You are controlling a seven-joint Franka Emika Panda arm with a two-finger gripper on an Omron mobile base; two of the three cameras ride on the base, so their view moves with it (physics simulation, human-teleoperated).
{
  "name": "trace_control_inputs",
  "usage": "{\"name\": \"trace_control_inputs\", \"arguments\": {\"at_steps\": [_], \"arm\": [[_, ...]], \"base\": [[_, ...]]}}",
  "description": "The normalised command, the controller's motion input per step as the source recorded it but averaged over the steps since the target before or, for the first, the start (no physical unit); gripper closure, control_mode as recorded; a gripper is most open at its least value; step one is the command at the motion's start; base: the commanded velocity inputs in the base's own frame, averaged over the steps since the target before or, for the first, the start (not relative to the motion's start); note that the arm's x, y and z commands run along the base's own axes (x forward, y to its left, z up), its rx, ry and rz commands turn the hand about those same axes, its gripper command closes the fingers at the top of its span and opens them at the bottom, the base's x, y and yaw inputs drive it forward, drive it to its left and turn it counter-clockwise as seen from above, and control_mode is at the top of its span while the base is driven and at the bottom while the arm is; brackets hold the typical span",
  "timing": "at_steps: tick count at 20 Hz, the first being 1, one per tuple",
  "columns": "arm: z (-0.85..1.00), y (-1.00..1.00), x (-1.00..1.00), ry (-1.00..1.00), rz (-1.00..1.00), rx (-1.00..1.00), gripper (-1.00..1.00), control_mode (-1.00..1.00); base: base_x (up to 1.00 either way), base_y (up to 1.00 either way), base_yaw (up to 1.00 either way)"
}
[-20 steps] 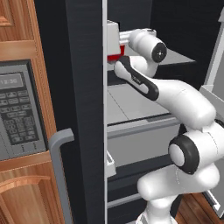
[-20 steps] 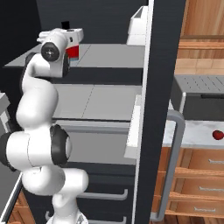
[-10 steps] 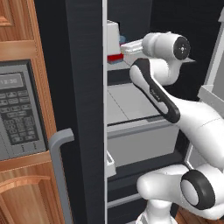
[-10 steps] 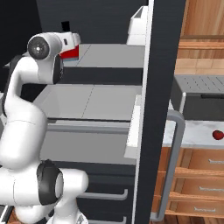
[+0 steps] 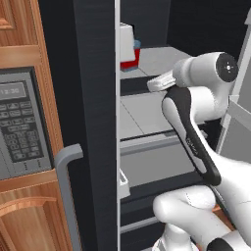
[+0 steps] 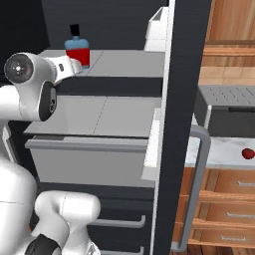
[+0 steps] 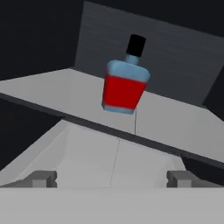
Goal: Place the liquor on the top shelf of the fridge to keep it out of children's reach, and place the tomato and mushroom on lower shelves for easy access.
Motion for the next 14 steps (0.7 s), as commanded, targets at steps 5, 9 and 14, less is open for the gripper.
{"name": "trace_control_inputs", "arguments": {"at_steps": [5, 9, 14], "arm": [[-0.31, 0.0, -0.42, 0.02, 0.0, -0.03, -1.0, -1.0], [-0.28, -0.23, -0.43, 0.0, 0.0, 0.0, -1.0, -1.0], [-0.22, -0.32, -0.45, 0.0, 0.0, 0.0, -1.0, -1.0]], "base": [[0.0, 0.0, 0.0], [0.0, 0.0, 0.0], [0.0, 0.0, 0.0]]}}
